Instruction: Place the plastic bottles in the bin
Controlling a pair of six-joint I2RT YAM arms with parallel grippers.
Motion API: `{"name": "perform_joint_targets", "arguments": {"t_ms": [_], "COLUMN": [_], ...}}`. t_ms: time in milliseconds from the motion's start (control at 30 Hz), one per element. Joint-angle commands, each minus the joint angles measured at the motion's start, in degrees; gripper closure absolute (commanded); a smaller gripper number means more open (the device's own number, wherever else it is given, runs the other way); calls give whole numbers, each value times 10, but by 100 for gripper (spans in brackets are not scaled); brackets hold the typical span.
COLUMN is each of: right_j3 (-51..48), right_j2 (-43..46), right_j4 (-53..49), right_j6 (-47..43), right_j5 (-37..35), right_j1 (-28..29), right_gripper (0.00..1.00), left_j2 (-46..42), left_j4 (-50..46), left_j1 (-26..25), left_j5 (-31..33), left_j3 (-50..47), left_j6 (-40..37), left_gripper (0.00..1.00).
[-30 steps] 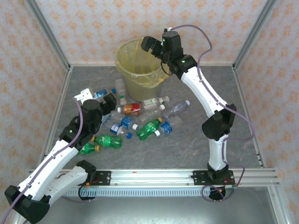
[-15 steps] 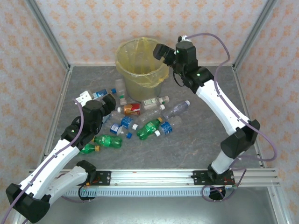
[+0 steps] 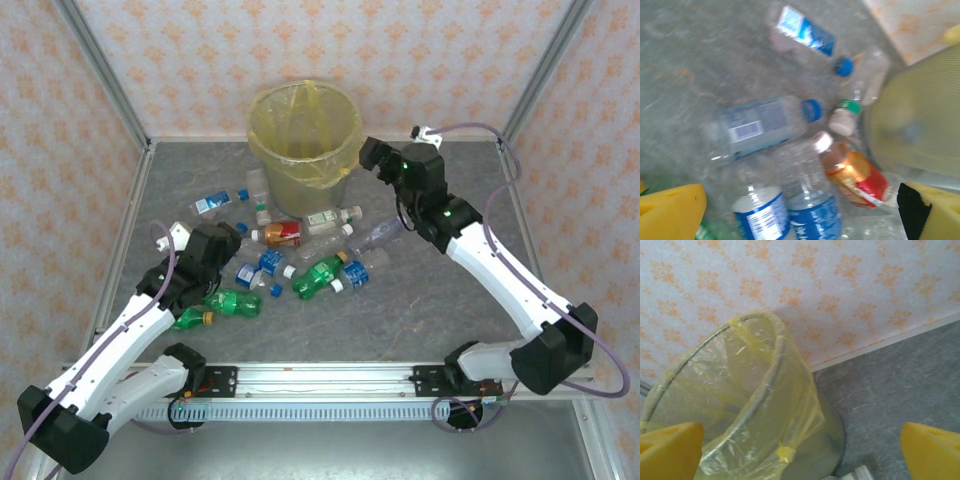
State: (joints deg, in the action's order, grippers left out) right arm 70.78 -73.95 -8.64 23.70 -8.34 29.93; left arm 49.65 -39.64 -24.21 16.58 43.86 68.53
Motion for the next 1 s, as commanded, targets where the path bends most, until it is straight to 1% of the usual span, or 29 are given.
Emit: {"name": "perform_joint_targets", "arguments": {"t_ms": [0, 133, 200, 233, 267, 367, 467, 600, 733, 867, 967], "right_j3": [-28, -68, -84, -90, -92, -105, -124, -125, -128, -128, -130], "right_j2": [33, 57, 59, 75, 78, 87, 102, 108, 114, 120, 123], "right_j4": [33, 37, 41, 39, 37, 35, 42, 31, 28, 22, 23], "right_j6": [-3, 28, 38, 43, 43, 35, 34, 31, 26, 23, 24], "right_j5": [-31, -42, -32, -20, -11, -1, 1, 1, 3, -3, -3], "right_j1": [-9, -14, -18, -22, -25, -28, -28, -28, -27, -27, -28], "right_gripper": [0, 0, 0, 0, 0, 0, 0, 0, 0, 0, 0], "left_j2": [3, -12, -23, -28, -32, -38, -34, -11, 30, 56, 64], "left_j4": [-95, -107, -114, -116, -120, -121, -127, -133, -151, -160, -148], "left_j1": [14, 35, 45, 54, 66, 126, 170, 237, 293, 316, 331], "left_j5": [-20, -36, -33, -35, -40, -70, -75, -88, -98, -88, -103], "left_j3": [-27, -54, -62, -68, -72, -85, -84, -82, -83, -85, -94], "left_j6": [84, 99, 109, 111, 113, 91, 63, 24, 9, -4, -10], "left_gripper": [1, 1, 1, 1, 1, 1, 1, 1, 1, 1, 1]}}
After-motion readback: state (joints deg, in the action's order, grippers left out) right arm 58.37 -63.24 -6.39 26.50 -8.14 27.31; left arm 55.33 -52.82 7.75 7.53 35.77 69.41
